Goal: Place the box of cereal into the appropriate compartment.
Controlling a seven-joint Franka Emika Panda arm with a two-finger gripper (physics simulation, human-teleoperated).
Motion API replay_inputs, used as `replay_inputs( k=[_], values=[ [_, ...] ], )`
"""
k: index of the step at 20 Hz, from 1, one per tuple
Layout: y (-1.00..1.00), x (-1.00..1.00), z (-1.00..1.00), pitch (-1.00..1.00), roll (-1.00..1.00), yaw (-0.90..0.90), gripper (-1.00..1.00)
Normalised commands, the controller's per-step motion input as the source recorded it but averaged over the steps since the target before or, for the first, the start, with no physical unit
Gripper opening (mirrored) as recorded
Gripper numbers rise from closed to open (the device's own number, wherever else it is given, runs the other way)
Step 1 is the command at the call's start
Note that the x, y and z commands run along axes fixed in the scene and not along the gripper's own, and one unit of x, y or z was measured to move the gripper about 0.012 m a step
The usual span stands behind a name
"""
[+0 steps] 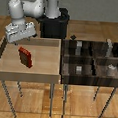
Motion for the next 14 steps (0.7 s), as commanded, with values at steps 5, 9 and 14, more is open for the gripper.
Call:
replay_inputs(
  k=[5, 9, 14],
  values=[
    [0.0, -0.2, -0.2, 0.0, 0.0, 0.0, 1.0],
    [0.0, 0.0, -0.5, 0.0, 0.0, 0.0, 1.0],
    [0.0, 0.0, -1.0, 0.0, 0.0, 0.0, 1.0]
  ],
)
